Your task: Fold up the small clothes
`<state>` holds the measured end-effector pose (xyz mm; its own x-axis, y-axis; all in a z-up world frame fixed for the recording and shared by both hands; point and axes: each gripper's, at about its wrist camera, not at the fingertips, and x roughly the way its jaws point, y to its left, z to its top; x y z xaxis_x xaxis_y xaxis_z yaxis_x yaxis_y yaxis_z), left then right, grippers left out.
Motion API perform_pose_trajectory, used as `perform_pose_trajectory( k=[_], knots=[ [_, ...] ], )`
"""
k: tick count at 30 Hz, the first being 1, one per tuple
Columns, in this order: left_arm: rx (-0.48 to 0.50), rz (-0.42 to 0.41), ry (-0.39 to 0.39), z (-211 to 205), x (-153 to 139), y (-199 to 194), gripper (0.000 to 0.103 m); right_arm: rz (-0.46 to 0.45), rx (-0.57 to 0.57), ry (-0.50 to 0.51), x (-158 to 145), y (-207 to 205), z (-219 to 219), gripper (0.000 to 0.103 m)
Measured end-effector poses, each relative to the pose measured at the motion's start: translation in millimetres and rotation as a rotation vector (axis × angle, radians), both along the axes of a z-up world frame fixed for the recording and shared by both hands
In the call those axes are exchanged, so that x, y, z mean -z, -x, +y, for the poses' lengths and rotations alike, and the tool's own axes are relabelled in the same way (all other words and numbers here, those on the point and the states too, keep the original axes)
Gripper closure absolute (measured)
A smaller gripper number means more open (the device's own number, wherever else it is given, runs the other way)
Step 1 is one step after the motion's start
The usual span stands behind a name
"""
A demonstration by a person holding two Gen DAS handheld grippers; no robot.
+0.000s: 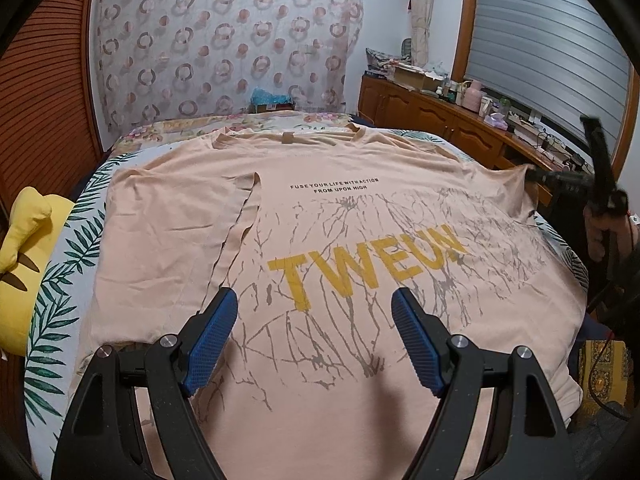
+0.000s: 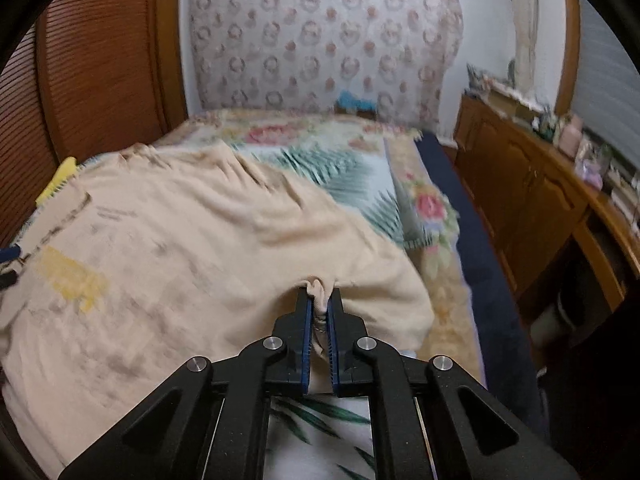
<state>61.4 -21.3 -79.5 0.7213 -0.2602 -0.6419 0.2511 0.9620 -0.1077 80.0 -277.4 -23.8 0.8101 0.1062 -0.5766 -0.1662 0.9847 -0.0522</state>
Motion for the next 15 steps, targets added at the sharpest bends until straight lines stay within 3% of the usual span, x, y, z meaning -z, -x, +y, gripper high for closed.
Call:
perform_pose_trajectory(
  k=[6, 15],
  knots=[
    [-0.002, -0.007, -0.001, 0, 0, 1, 0.023, -0.066, -0.134, 0.016, -23, 22, 47, 0.096],
    [-0.002, -0.008, 0.001, 0, 0, 2, 0.023, 0.022, -0.245, 0.019, 8, 32, 76, 0.094]
  ],
)
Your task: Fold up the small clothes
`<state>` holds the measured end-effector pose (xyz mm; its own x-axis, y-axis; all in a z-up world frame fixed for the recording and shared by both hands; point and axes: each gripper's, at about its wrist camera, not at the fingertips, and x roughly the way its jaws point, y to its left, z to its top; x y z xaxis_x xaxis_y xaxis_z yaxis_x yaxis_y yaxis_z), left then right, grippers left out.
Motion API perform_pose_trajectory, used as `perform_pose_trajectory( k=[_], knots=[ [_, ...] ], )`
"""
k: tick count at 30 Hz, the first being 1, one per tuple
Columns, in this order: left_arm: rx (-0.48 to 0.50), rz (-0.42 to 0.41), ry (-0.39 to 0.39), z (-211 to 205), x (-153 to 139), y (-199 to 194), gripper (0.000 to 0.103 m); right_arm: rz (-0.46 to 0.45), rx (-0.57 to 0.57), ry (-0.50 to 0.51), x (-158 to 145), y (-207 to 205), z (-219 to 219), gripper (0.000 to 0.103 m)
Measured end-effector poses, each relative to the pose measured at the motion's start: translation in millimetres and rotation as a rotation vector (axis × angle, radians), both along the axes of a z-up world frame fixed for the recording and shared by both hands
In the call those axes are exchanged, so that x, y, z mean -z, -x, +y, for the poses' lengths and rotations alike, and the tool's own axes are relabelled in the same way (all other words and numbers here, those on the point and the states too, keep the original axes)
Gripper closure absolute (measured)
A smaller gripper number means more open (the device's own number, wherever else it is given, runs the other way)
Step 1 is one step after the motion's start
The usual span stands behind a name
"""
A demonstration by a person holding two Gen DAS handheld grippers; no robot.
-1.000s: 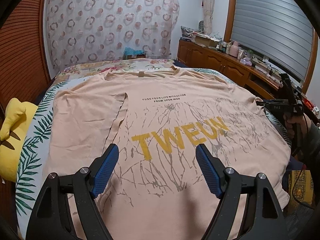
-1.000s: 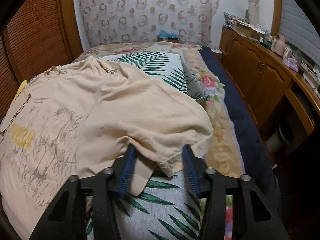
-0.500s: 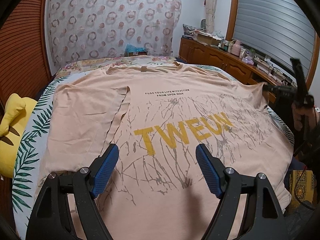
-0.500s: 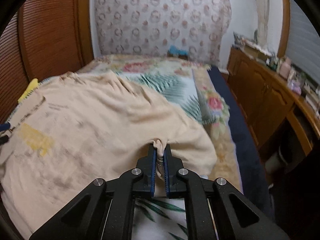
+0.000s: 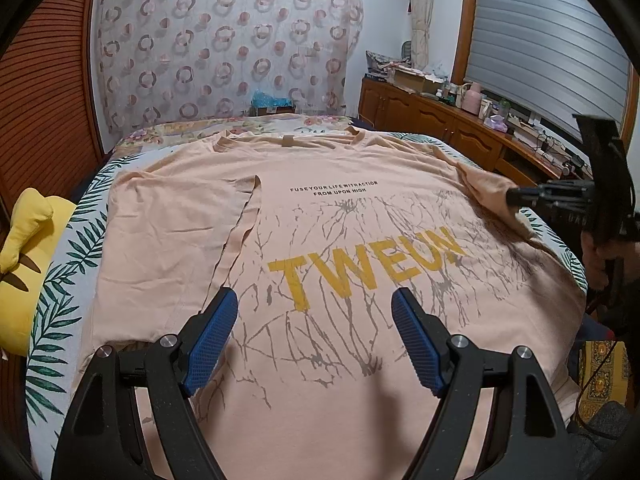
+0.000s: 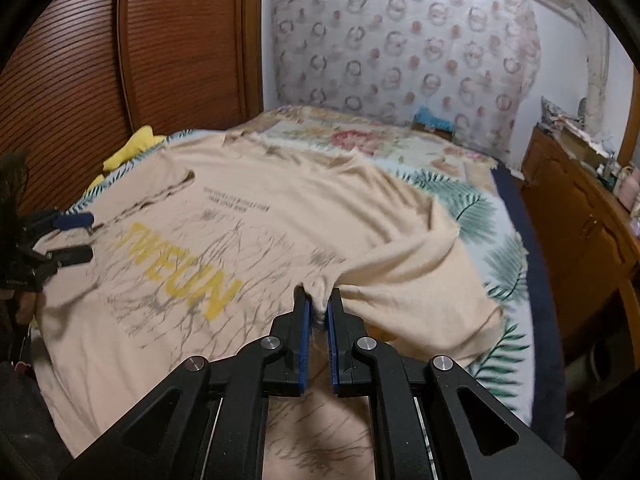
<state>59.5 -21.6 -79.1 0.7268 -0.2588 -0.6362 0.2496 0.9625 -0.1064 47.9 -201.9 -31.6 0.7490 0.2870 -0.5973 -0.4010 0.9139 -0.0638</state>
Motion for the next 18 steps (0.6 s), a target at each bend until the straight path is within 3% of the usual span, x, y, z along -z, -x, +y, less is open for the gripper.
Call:
perform_pose_trajectory(
  k=[5, 7, 11, 18],
  knots=[
    [-0.001, -0.004, 0.006, -1, -1, 3, 0.023, 0.009, -0.001, -0.028, -10, -3, -8, 0.074],
    [0.001, -0.004, 0.007, -2, -2, 3, 0.023, -0.011, 0.008, -0.037, -18, 3, -12, 0.053],
    [0.003, -0.007, 0.007, -3, -2, 5, 0.023, -0.043, 0.046, -0.05, -21, 6, -19, 0.049],
    [0.002, -0.003, 0.01, -5, -3, 4, 0.023, 0.005, 0.165, -0.037, -5, -12, -44, 0.049]
  ],
)
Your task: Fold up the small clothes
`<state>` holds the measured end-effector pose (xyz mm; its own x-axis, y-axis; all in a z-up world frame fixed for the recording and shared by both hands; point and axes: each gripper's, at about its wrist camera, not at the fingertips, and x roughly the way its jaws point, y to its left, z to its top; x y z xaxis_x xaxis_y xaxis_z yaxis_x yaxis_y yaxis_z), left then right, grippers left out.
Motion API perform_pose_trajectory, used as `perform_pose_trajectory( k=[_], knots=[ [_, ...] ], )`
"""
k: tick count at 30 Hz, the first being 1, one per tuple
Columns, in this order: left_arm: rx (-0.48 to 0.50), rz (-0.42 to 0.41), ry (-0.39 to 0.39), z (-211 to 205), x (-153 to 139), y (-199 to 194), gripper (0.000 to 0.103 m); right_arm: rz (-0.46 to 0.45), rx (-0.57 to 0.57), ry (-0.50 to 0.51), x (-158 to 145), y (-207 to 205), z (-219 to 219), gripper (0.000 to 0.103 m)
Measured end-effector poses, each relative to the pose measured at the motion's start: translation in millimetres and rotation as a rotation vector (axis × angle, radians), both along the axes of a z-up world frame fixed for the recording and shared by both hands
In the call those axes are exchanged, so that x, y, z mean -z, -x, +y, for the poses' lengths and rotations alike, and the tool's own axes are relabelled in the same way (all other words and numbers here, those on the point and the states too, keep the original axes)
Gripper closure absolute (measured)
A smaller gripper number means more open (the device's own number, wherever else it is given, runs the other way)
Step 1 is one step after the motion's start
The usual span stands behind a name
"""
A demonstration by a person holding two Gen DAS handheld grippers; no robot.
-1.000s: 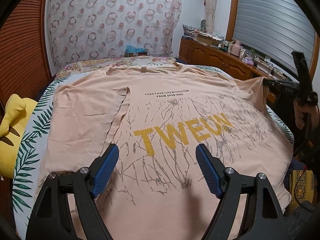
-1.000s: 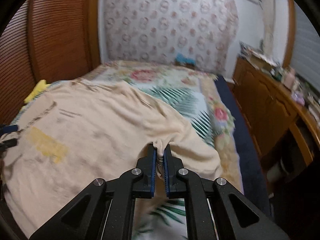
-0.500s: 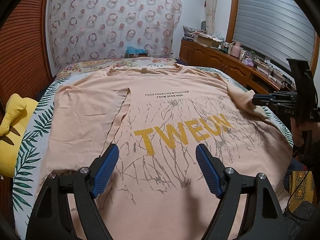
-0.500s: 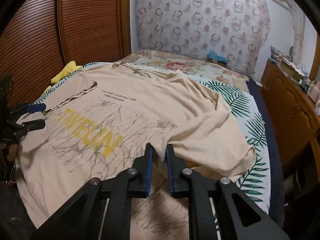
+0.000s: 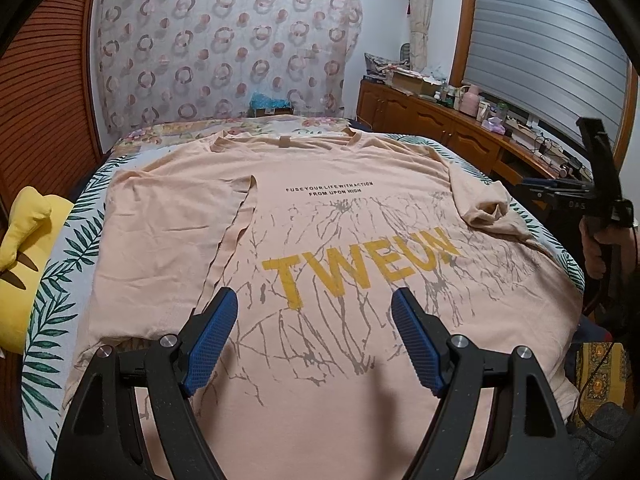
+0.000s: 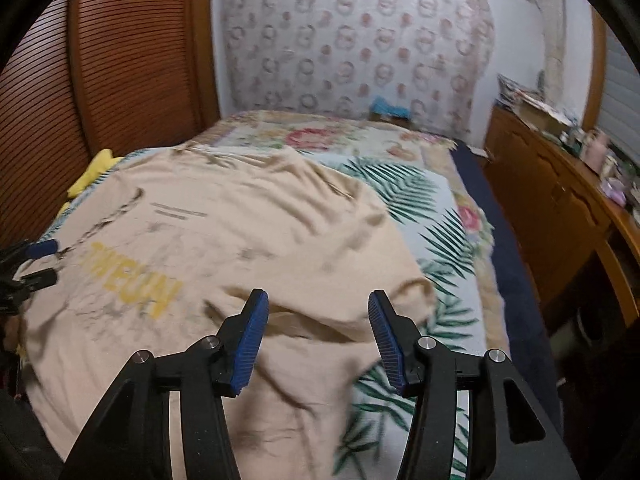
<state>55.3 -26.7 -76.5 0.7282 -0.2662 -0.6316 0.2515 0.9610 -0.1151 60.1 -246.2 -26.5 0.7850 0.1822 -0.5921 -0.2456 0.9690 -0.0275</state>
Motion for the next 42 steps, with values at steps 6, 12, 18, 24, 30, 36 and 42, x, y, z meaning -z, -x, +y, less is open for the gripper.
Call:
perform_pose_trajectory(
  k=[6, 12, 18, 24, 30, 36, 42],
  knots=[
    [0.004, 0.002, -0.001, -2, 1, -1, 0.023, 0.039, 0.094, -0.025, 9, -24, -20, 0.049],
    [0.006, 0.005, -0.001, -2, 1, -1, 0.023, 0.094, 0.143, -0.072, 17, -54, -32, 0.049],
    [0.004, 0.005, 0.002, -2, 2, -1, 0.023, 0.119, 0.108, -0.125, 19, -64, -36, 0.084],
    [0.007, 0.007, 0.002, -2, 4, -1, 0.023, 0.031, 0.024, -0.095, -10, -43, -12, 0.099],
    [0.002, 0.005, 0.006, -2, 4, -1, 0.023, -0.058, -0.097, -0.083, -48, -26, 30, 0.1],
    [0.002, -0.003, 0.011, 1, 2, 0, 0.023, -0.094, -0.121, -0.046, -52, -20, 39, 0.099],
    [0.005, 0.004, 0.015, 1, 2, 0, 0.023, -0.053, 0.0, 0.018, -22, -29, 9, 0.065]
  ],
)
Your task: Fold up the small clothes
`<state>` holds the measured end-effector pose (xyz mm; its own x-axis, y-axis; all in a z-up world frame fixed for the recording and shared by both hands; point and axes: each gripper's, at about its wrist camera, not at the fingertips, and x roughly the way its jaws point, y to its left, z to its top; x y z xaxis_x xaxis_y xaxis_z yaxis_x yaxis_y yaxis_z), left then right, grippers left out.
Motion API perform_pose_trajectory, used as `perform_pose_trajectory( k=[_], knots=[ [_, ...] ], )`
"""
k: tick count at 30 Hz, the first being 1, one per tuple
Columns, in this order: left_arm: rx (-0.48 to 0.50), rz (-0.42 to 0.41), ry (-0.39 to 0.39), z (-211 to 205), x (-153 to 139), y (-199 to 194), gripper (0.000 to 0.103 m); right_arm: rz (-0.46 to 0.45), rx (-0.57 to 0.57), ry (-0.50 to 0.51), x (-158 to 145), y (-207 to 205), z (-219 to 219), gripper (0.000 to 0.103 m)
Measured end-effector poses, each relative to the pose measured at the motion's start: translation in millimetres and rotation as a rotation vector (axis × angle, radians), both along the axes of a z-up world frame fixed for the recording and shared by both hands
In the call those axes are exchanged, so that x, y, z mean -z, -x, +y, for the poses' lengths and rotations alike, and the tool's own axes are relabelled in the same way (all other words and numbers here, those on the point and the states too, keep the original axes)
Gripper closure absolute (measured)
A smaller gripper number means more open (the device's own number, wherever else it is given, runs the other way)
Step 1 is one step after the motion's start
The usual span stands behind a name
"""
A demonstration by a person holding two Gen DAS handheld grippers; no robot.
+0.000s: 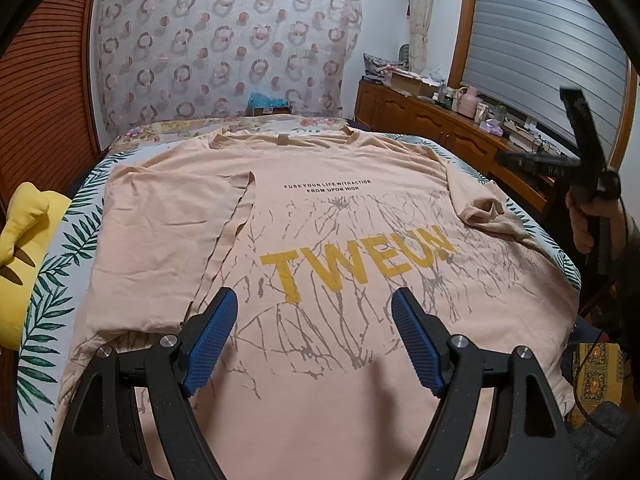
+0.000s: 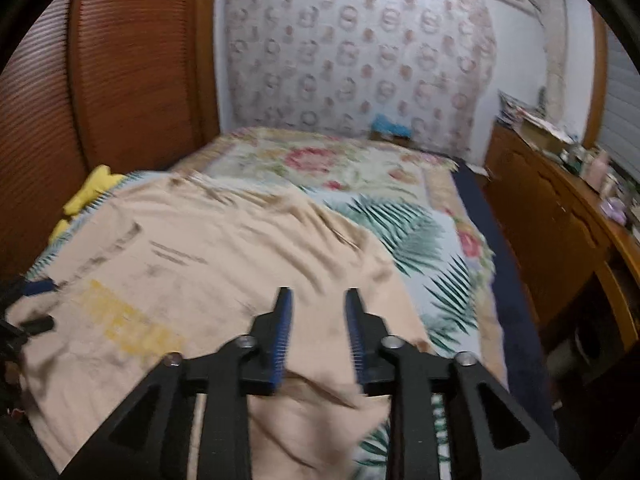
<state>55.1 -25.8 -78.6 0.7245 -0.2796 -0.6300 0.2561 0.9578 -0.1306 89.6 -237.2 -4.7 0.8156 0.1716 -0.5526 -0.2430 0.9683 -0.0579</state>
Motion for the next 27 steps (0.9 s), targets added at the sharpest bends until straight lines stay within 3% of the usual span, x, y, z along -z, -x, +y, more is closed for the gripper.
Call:
perform_pose_trajectory(
  k=[10, 11, 13, 14, 16, 21, 27],
  knots=[
    [0.016, 0.007, -0.006, -6, 2, 0, 0.023, 0.155, 0.073, 0.018, 47, -9, -36, 0.064],
    [0.015, 0.007, -0.007, -6, 2, 0, 0.023, 0.163, 0.074, 0.027, 48, -17, -38, 0.065],
    [0.015, 0.006, -0.006, -6, 2, 0, 0.023, 0.174, 0.07, 0.033, 48, -24, -36, 0.079],
    [0.013, 0.007, -0.006, -7, 2, -1, 0.023, 0.173, 0.069, 0.034, 47, -26, -37, 0.082],
    [0.013, 0.009, -0.006, -6, 2, -1, 0.023, 0.167, 0.056, 0.043, 45, -27, -34, 0.097],
    [0.011, 0.01, -0.004, -6, 2, -2, 0.023, 0.104, 0.017, 0.016, 36, -23, -26, 0.102],
    [0.01, 0.01, -0.004, -6, 2, -2, 0.023, 0.021, -0.064, -0.015, 4, -5, -2, 0.102]
  ],
)
